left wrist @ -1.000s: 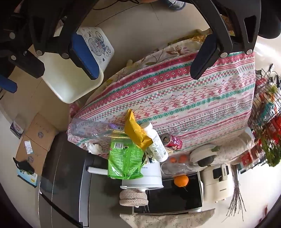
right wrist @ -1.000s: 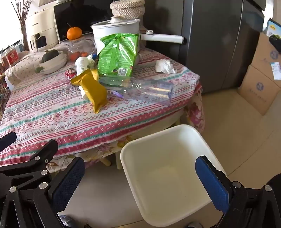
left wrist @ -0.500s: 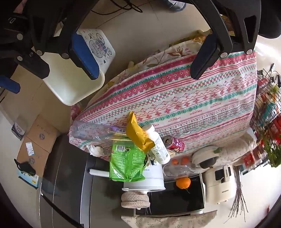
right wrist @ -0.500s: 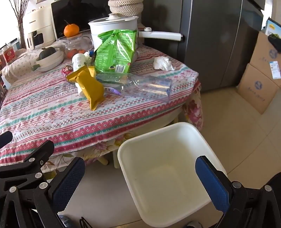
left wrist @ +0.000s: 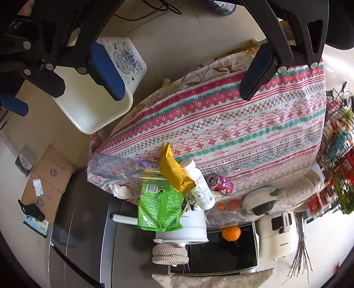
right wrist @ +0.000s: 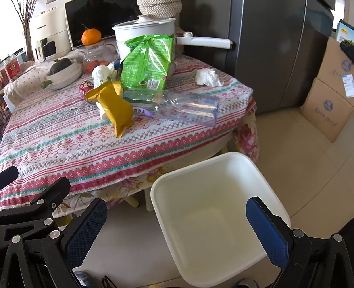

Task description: Collect trash

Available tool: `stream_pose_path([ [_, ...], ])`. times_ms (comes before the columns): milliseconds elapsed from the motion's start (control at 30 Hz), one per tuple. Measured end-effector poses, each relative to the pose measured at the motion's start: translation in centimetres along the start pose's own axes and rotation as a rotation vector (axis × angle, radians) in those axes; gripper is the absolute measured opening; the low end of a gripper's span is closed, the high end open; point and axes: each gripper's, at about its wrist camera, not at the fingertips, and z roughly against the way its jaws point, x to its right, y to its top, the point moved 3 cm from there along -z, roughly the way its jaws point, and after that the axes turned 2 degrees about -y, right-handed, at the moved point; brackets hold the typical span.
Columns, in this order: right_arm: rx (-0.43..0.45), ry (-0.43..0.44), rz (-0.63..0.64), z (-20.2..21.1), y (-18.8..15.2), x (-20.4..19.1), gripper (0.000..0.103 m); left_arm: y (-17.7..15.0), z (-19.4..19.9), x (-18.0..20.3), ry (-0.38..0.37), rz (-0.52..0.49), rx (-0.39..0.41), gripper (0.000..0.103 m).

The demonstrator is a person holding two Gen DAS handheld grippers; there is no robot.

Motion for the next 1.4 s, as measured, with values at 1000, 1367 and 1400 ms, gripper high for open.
stream_pose_path([
  [1000, -0.021, 0.020, -0.003, -0.36, -0.31, -0.63, 0.103, -0.73, -0.20, -0.57, 0.002, 0.004, -0.003, 0.103],
  [1367, -0.024, 0.022, -0.002, -0.45, -0.38, -0.68, 0.103, -0.86, -0.42, -0.87, 0.002, 0.009, -0.009, 0.103],
  [1400, -0.024, 0.021, -0.002, -0.42, -0.49, -0.75, 0.103, -0.90, -0.45, -0.93, 0.002, 0.010, -0.010, 0.103],
])
